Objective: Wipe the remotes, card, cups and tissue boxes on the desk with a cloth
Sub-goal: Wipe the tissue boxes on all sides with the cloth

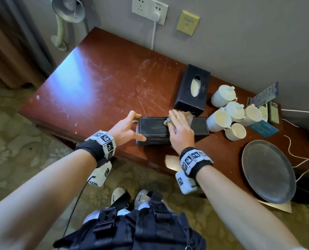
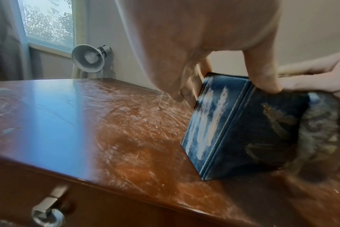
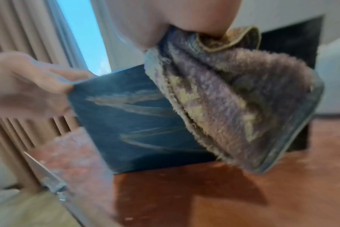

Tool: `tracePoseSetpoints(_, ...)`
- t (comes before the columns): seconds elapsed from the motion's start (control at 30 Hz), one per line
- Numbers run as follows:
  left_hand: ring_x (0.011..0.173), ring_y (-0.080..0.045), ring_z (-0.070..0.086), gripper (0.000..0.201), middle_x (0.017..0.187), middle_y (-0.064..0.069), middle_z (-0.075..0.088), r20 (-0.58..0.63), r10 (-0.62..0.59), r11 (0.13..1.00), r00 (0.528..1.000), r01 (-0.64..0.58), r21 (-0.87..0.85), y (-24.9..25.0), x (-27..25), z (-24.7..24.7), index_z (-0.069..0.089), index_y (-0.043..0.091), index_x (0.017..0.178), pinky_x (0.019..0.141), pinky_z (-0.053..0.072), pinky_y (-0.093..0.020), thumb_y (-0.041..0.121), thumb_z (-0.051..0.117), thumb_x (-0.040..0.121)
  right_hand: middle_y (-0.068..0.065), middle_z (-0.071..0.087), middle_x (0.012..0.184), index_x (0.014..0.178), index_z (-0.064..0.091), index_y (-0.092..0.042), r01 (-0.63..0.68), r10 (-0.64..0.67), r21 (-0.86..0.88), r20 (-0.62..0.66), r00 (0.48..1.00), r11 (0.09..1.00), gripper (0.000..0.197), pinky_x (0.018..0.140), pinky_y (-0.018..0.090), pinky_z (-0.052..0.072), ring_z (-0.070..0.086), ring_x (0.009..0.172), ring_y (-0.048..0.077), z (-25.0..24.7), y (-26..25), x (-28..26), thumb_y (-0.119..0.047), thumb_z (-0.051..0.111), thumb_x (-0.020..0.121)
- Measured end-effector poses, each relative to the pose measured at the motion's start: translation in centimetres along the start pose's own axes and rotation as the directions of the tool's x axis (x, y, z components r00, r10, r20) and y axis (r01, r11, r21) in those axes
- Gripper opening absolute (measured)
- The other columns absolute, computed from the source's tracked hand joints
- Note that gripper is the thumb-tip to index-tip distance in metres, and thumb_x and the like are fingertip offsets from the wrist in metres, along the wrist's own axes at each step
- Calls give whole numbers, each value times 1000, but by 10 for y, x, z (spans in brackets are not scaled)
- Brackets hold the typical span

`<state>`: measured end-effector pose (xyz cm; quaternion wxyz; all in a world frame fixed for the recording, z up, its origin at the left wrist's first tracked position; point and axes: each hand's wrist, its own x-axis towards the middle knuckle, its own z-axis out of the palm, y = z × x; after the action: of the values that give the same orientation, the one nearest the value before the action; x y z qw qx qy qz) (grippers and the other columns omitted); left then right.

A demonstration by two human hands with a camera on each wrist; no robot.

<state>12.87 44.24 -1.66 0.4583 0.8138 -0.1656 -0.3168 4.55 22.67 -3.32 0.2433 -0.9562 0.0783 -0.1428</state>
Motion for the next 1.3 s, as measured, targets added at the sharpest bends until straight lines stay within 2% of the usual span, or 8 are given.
tracePoseSetpoints(0.07,129,-16,47,65,138,0,52,-6,8,1000,1000,-8,-1,-1,1,0,39,22,120,102,41,-41,20,86,75,2,43,152,151,34,-24,-7,2,68,77,997,998,55,110,40,38,44,136,22,14,-33,-2,-25,52,99)
tracePoseSetpoints(0.27,120,-15,51,63,130,4,55,0,23,1000,1000,-23,15,-1,2,-2,39,20,118,94,42,-38,20,86,76,1,46,150,139,56,-18,190,-189,3,98,977,982,43,114,34,35,39,140,18,8,-11,-2,-19,52,96)
tracePoseSetpoints(0.53,130,-17,47,64,140,0,51,3,24,1000,1000,-24,-10,-7,4,0,38,27,118,106,40,-46,24,86,75,-2,39,154,156,19,-26,-381,382,59,-6,924,923,67,112,36,31,40,138,25,-25,12,9,-18,51,97)
tracePoseSetpoints(0.77,131,-14,46,67,141,3,51,18,43,999,999,-43,-22,-12,5,0,38,27,119,107,38,-46,26,87,73,1,45,150,136,57,-19,-2,-9,146,71,997,989,39,119,36,25,35,141,18,22,-46,-9,-27,55,98)
tracePoseSetpoints(0.87,131,-15,46,68,142,3,50,29,22,999,999,-21,-36,-13,6,2,37,30,120,107,39,-46,29,87,73,-11,44,147,154,23,-31,-283,259,195,140,956,939,64,110,31,35,48,122,9,-21,-3,0,-27,55,99)
tracePoseSetpoints(0.97,132,-14,44,69,142,2,49,16,27,998,1000,-26,-57,-14,6,4,37,27,123,104,37,-37,25,86,75,-8,27,158,156,17,-27,-435,418,100,150,896,895,65,118,30,20,29,143,12,-48,38,9,-27,51,100)
tracePoseSetpoints(1.13,135,-13,42,68,143,1,48,23,44,997,999,-42,-70,-15,7,5,36,25,123,102,35,-34,23,85,76,1,44,150,142,50,-14,-276,277,104,0,961,956,44,117,25,19,32,141,14,-23,1,2,-20,55,98)
tracePoseSetpoints(1.3,134,-12,44,72,142,4,49,18,50,996,999,-48,-70,-19,7,6,35,27,122,109,37,-43,30,87,73,-2,45,150,141,51,-15,-8,-8,111,143,990,994,45,118,19,14,29,144,10,16,-47,-8,-28,57,98)
